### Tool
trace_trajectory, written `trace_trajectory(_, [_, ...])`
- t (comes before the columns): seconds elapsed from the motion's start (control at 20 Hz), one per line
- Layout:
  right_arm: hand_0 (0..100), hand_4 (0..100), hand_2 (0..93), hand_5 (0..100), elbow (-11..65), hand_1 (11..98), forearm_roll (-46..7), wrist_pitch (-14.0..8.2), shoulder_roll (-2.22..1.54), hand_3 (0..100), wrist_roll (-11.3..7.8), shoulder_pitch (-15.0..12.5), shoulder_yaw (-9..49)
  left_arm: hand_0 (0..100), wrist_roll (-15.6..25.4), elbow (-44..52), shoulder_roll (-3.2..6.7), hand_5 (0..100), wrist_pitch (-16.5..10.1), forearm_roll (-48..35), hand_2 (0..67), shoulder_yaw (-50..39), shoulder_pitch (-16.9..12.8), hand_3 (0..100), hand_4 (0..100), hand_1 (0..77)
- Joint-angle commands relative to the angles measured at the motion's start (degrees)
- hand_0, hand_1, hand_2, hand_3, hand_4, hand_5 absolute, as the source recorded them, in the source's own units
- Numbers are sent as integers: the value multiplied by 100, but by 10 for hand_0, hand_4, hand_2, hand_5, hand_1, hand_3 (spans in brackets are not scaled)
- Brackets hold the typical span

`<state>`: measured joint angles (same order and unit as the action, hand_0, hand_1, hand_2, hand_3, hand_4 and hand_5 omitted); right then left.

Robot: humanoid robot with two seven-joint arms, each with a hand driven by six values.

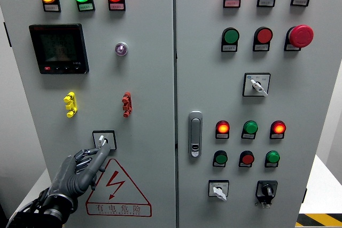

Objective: Turn on light switch 1
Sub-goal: 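Raise the left hand up to the rotary switch above the warning sign, then pinch the white switch knob with the left hand fingers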

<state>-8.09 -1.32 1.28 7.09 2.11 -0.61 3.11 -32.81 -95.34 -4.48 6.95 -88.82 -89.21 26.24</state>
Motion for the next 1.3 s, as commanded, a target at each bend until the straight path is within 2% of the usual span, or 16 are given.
trace_trajectory(0.0, [0,194,0,105,0,201,0,4,3,198,0,0,-3,0,-15,-2,0,934,78,-4,384,0,39,797,1000,421])
trace_trajectory(0.35, [0,194,0,105,0,200,0,4,-6,198,0,0,-3,0,-243,-2,9,949,157,-13,394,9,198,806,1000,441])
trace_trajectory(0.65, [0,194,0,105,0,200,0,4,3,198,0,0,-3,0,-463,-2,26,949,192,-57,402,9,268,811,1000,448])
trace_trajectory(0.75, [0,194,0,105,0,195,0,4,-5,198,0,0,5,0,-464,-2,35,950,201,-57,406,0,268,813,1000,442])
trace_trajectory(1.1, [0,194,0,105,0,198,0,4,3,198,0,0,-3,0,-481,-2,79,944,271,-57,428,9,321,818,1000,420])
trace_trajectory(1.25, [0,194,0,105,0,198,0,-4,-5,198,0,0,5,0,-621,-2,79,937,271,-57,438,9,329,816,1000,421])
